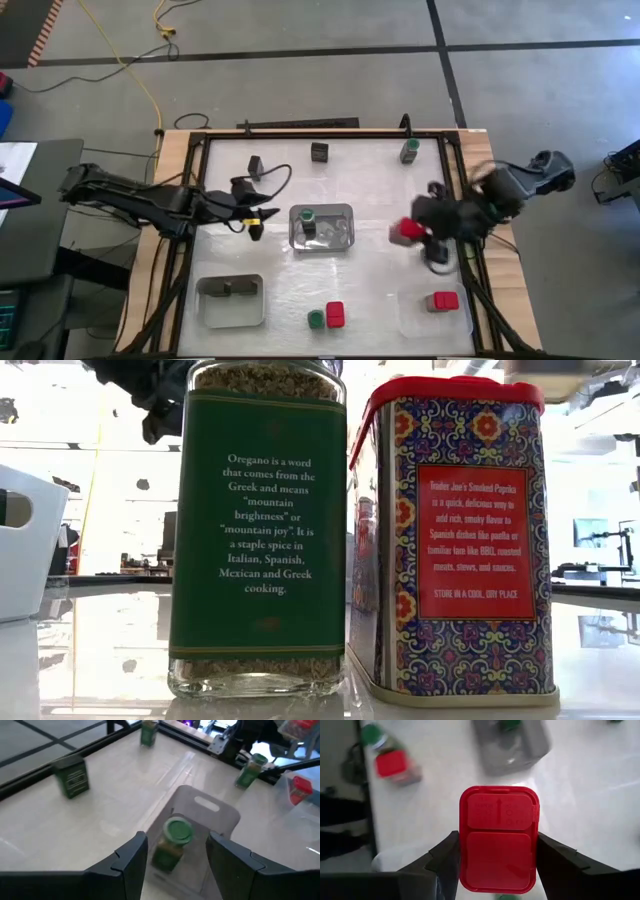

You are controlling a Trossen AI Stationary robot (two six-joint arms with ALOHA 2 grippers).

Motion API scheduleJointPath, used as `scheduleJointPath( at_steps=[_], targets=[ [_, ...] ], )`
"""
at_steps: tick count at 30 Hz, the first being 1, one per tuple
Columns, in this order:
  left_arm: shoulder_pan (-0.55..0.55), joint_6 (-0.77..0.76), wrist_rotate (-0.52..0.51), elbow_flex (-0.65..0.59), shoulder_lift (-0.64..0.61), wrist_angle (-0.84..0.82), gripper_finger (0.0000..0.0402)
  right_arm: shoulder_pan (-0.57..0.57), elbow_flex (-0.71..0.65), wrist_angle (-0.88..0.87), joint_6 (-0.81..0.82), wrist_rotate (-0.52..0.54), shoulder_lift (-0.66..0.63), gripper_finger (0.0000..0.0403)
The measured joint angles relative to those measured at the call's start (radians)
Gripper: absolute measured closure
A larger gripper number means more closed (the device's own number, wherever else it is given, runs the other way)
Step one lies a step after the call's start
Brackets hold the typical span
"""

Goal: Sort spices by type
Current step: Put the top red seasoning can into the transparent bin

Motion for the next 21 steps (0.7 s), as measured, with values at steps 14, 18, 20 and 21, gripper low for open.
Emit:
scheduleJointPath(
  at_steps=[14,18,20,21],
  targets=[
    [-0.061,-0.014,-0.001,0.087,0.156,-0.004,0.0209,0.364,-0.206,0.054,0.205,-0.002,0.039,0.0165],
    [-0.069,-0.014,-0.001,0.088,0.155,-0.009,0.0209,0.402,-0.206,0.107,0.207,-0.004,0.124,0.0165],
    [-0.073,-0.014,-0.001,0.088,0.154,-0.011,0.0209,0.405,-0.206,0.137,0.227,-0.025,0.166,0.0165],
    [-0.077,-0.014,-0.002,0.088,0.154,-0.011,0.0209,0.404,-0.206,0.155,0.232,-0.041,0.186,0.0165]
  ],
)
